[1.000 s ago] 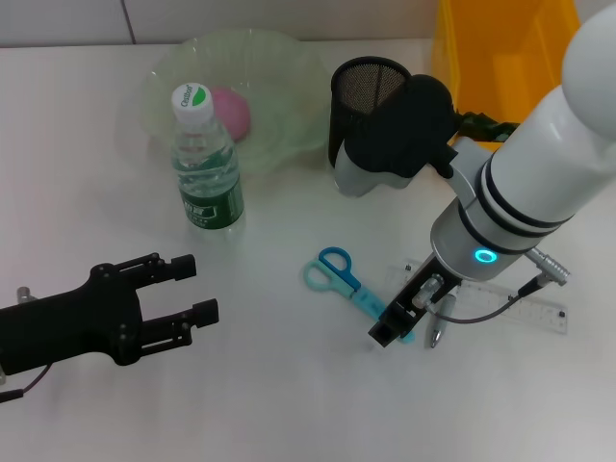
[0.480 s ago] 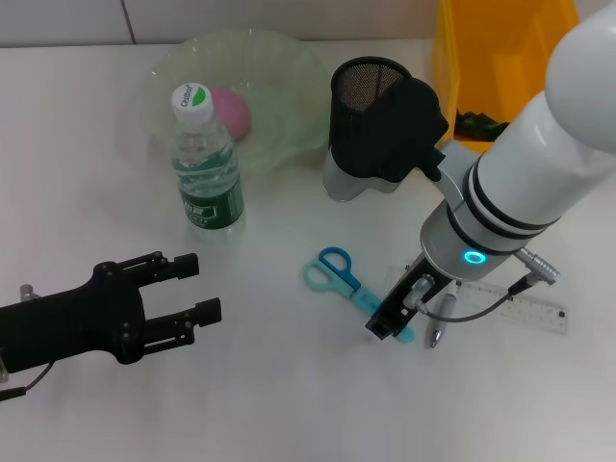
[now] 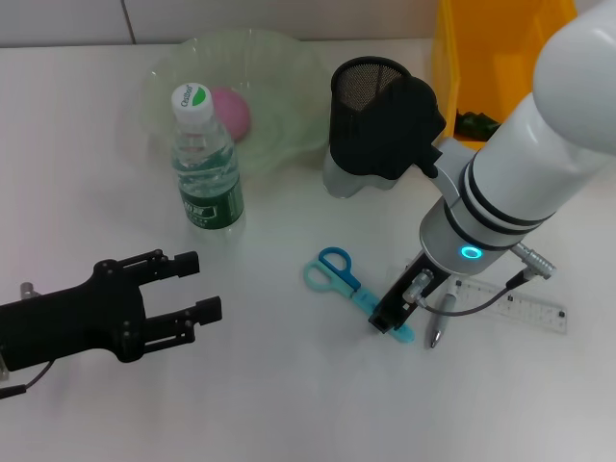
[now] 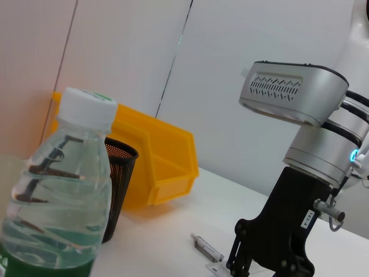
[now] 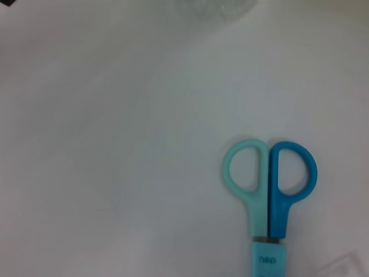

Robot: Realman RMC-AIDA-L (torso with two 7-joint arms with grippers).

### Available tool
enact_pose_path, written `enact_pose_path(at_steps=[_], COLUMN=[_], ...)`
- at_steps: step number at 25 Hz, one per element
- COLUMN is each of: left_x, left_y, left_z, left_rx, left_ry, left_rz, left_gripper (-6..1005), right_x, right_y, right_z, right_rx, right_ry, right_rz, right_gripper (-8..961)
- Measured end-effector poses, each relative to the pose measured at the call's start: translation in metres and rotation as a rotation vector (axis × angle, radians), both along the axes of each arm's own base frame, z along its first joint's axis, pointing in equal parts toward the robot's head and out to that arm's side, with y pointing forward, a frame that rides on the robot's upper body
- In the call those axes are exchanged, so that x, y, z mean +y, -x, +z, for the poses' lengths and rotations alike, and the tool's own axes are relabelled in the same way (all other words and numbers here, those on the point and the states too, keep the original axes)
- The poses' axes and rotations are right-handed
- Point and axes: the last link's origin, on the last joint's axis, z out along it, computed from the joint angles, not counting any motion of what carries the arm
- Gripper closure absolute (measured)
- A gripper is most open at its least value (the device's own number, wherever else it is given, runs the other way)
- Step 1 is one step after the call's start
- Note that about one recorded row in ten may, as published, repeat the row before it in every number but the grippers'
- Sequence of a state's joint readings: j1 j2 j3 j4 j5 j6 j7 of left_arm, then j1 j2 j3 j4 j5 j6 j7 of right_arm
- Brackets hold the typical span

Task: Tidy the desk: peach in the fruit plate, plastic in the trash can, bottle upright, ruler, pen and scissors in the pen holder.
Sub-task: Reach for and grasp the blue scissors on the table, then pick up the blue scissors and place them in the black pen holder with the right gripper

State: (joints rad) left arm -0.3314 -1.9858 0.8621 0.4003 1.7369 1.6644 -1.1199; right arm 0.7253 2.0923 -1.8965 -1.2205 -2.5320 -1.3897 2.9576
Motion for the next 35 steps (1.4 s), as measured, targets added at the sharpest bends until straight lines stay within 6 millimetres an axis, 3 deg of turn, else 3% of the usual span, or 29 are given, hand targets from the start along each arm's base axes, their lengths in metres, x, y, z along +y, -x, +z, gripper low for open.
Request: enact_pose_path(at_steps=[28,35], left_x=[0.001,0.0], left_y=[0.0,0.001], left_z=[-0.001,0.0], left_rx=[0.004,0.003], left_ry=[-0.003,-0.006], left_rz=[0.0,0.003], left_gripper=[277,278], right_x=[-0.004,-0.007], right_y=[0.004,0.01], right_z=[-0.011,-0.006], right_rx=[-0.042,-0.012], right_ry=[0.037,0.016], right_rz=[0.062,0.091], right_gripper=[741,758])
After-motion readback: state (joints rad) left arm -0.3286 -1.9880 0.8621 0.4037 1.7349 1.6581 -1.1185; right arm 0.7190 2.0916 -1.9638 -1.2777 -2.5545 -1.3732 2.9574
